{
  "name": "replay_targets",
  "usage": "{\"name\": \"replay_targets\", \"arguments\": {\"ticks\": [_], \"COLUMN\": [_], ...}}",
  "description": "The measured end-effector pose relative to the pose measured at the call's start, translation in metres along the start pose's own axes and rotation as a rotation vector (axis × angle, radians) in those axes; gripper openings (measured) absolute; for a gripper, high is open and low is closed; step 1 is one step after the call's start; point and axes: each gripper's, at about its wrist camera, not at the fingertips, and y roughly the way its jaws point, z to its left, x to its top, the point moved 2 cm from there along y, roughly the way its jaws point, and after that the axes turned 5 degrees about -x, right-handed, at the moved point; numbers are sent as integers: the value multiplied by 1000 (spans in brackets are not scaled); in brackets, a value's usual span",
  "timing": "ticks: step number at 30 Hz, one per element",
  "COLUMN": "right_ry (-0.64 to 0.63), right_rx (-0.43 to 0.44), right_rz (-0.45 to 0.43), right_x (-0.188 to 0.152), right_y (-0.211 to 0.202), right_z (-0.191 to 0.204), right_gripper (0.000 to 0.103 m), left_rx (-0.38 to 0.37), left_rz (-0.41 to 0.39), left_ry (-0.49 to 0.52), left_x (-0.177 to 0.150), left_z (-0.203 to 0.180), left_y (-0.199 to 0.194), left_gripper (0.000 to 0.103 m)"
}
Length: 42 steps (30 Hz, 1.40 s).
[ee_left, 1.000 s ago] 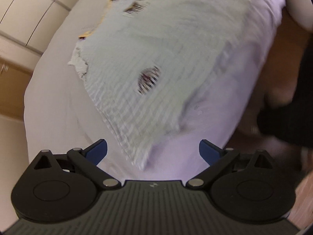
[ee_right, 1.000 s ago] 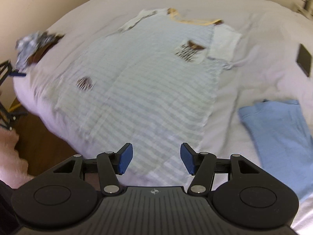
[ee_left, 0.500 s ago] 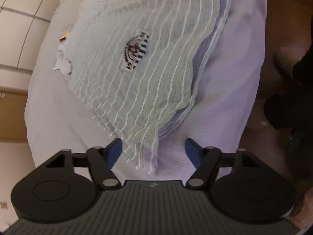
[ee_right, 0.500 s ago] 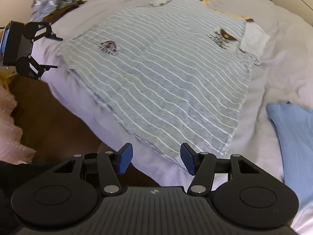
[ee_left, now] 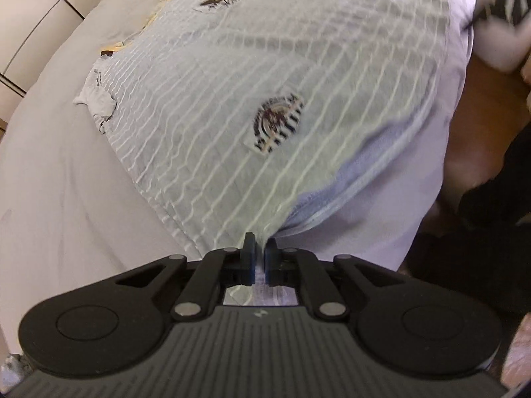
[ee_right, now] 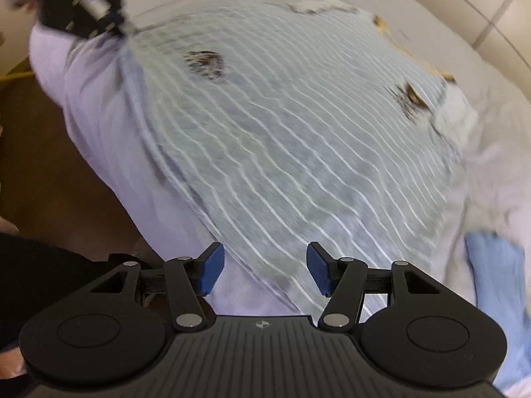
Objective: Fold clothes
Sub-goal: 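Pinch the shirt hem with the left gripper while the right gripper pinches beside it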
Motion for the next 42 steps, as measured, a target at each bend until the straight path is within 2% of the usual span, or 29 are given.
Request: {"name": "replay_targets", "arguments": {"ticks": [3, 9, 10, 12, 15, 19, 22, 23, 24, 26, 29, 33, 36, 42], "right_ry": [-67, -99, -109, -111, -103, -137, -160, -178, -195, -228, -270, -300, -370, -384], "right_rx": [-36, -51, -64, -105, -187, -298, -330, -328, -325, -294, -250, -200, -153, -97], "right_rz": [-43, -155, -175, -197, -161, -83, -24, -18, -12, -3, -8, -30, -9, 5], "right_x": [3, 19, 23, 27, 19, -16, -46, -53, -60, -62, -59, -48, -40, -32], "right_y": [13, 36, 38, 43, 50, 52, 51, 50, 49, 47, 37, 2, -21, -62], "right_z": [23, 55, 59, 62, 46, 10, -19, -24, -30, -38, -49, -66, -73, -72], "right_gripper": [66, 66, 64, 54, 43, 41, 32, 27, 15, 0, 0, 0, 0, 0], "left_rx": [-34, -102, -114, -118, -108, -92, -76, -69, -63, -50, -30, -6, 0, 0], "left_rz": [-24, -73, -81, -86, -83, -80, -80, -77, -74, -69, -60, -50, -53, -56], "left_ry": [-58, -174, -193, -207, -205, -185, -155, -143, -131, -106, -69, -20, 17, 62], "left_x": [6, 18, 20, 21, 20, 20, 21, 21, 22, 22, 23, 24, 21, 14], "left_z": [10, 30, 34, 38, 42, 43, 41, 40, 39, 38, 36, 32, 20, -6], "left_y": [-10, -29, -32, -36, -38, -36, -37, -39, -42, -46, -52, -62, -84, -121], "left_gripper": [3, 3, 3, 3, 3, 3, 3, 3, 3, 3, 2, 2, 2, 1]}}
